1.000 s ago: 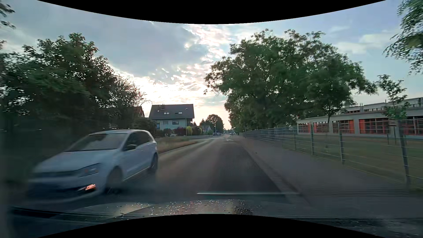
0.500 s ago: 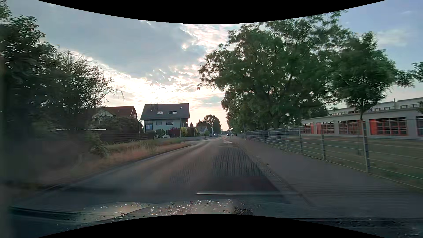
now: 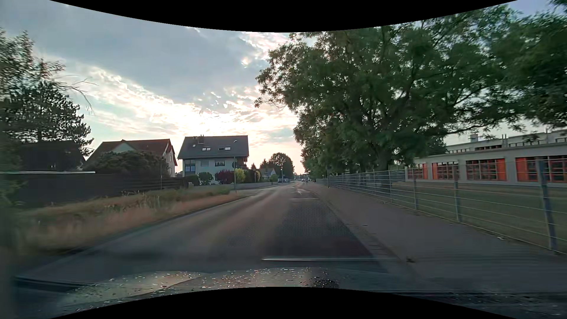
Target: Follow the waypoints while adhering to traffic rules and regulations
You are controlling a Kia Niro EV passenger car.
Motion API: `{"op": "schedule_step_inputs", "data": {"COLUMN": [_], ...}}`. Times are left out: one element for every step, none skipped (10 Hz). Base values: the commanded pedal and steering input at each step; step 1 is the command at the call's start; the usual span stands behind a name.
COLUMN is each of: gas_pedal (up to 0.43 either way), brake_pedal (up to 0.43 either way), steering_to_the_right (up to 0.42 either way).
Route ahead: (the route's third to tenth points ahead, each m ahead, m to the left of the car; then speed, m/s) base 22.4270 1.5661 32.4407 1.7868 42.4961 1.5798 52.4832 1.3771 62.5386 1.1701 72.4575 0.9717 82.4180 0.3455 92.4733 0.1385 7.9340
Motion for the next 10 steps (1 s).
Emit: {"op": "schedule_step_inputs", "data": {"gas_pedal": [0.039, 0.039, 0.039, 0.039, 0.039, 0.039, 0.039, 0.039, 0.039, 0.039], "brake_pedal": [0.000, 0.000, 0.000, 0.000, 0.000, 0.000, 0.000, 0.000, 0.000, 0.000], "steering_to_the_right": [-0.004, -0.004, -0.004, -0.005, -0.005, -0.006, -0.007, -0.010, -0.012, -0.012]}}
